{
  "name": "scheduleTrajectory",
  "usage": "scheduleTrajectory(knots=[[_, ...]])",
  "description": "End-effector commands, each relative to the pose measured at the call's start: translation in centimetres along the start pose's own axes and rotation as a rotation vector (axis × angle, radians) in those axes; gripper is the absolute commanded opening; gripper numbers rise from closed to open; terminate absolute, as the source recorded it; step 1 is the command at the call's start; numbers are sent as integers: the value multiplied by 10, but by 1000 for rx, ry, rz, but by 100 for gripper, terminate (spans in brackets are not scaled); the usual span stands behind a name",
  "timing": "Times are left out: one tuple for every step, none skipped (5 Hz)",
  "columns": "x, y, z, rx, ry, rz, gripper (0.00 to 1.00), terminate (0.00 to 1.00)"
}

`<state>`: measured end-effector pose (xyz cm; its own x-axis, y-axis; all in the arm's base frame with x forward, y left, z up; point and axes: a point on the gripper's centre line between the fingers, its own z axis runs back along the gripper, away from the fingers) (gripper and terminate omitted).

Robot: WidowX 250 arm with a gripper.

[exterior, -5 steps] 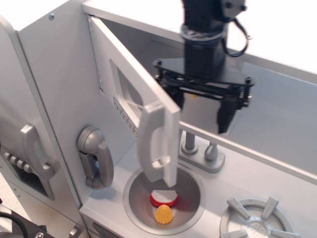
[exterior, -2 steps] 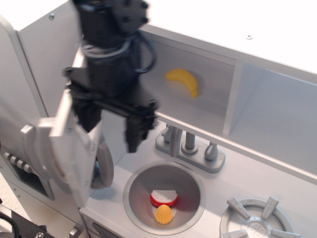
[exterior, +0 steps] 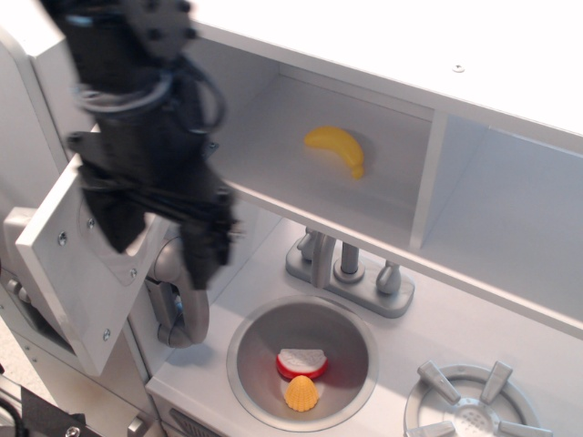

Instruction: Open microwave

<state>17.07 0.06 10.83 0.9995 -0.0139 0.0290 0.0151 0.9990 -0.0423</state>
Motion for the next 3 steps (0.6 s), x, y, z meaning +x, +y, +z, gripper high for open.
scheduleTrajectory(knots=[[15, -30, 62, -68, -46, -19, 100, 0], [15, -30, 62, -68, -46, -19, 100, 0], [15, -30, 62, -68, -46, -19, 100, 100]])
